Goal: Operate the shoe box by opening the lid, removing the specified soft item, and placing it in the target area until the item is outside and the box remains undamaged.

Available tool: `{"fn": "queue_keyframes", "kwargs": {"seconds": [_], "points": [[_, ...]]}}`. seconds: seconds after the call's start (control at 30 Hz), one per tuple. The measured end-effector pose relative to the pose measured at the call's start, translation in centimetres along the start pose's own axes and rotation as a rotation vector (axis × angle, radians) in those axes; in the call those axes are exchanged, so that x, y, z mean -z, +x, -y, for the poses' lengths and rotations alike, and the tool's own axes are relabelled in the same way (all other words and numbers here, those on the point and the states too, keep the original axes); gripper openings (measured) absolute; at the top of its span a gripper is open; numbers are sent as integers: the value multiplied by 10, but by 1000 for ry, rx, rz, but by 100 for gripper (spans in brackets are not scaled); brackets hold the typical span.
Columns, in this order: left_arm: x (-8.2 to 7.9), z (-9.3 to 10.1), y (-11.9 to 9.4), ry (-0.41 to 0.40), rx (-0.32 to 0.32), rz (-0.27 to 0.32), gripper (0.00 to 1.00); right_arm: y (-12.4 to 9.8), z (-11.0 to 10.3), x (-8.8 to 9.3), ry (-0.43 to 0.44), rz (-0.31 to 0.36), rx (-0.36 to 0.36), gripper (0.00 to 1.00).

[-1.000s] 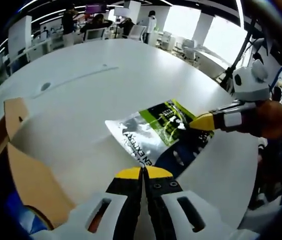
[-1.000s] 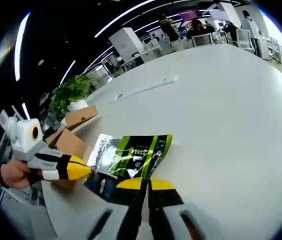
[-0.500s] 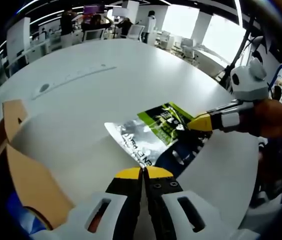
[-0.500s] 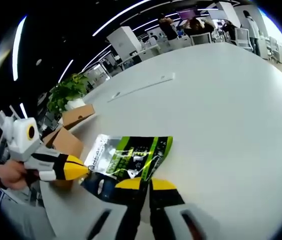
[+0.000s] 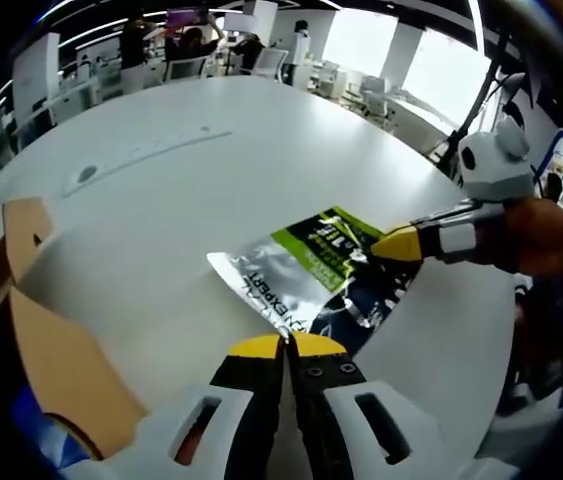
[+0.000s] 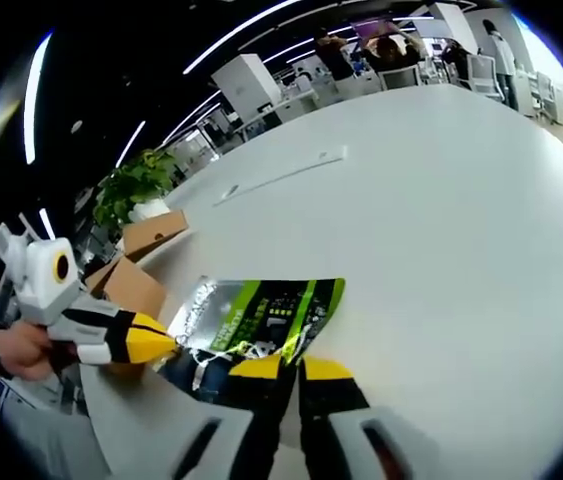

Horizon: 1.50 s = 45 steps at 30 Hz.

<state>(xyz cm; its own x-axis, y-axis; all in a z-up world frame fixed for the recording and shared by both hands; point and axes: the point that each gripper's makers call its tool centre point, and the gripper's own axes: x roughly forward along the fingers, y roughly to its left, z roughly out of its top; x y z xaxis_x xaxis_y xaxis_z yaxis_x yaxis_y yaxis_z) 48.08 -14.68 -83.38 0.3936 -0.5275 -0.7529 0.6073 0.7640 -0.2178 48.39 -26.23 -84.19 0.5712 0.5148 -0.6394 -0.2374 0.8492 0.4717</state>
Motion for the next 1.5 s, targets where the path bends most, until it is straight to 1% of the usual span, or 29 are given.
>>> {"fn": "queue_keyframes", "kwargs": {"seconds": [0.33, 0.57, 0.63, 0.73, 0.87, 0.97, 1.1, 1.23, 1.5], "points": [[-1, 1, -1, -3, -1, 5, 0, 0, 0, 1, -1, -3, 3, 1], [0, 1, -1, 8, -1, 3, 1, 0, 1, 1, 2, 0, 7, 2], [1, 2, -1, 22, -1, 4, 1, 0, 1, 1, 7, 4, 8, 3], [1, 3, -1, 42, -2, 2, 3, 0, 2, 1, 10, 12, 10, 3], [0, 1, 0, 35, -1, 5, 5, -1, 3, 1, 12, 17, 15, 3], [6, -1, -2, 44, -8, -18, 7, -1, 7, -1, 13, 32, 31, 6], [7, -3, -3, 48, -2, -24, 9, 0, 4, -2, 25, 51, 36, 9], [6, -2, -4, 45, 2, -23, 10, 1, 4, -3, 25, 52, 36, 14], [3, 0, -6, 13, 22, -8, 15, -4, 7, -5, 35, 68, 42, 16]]}}
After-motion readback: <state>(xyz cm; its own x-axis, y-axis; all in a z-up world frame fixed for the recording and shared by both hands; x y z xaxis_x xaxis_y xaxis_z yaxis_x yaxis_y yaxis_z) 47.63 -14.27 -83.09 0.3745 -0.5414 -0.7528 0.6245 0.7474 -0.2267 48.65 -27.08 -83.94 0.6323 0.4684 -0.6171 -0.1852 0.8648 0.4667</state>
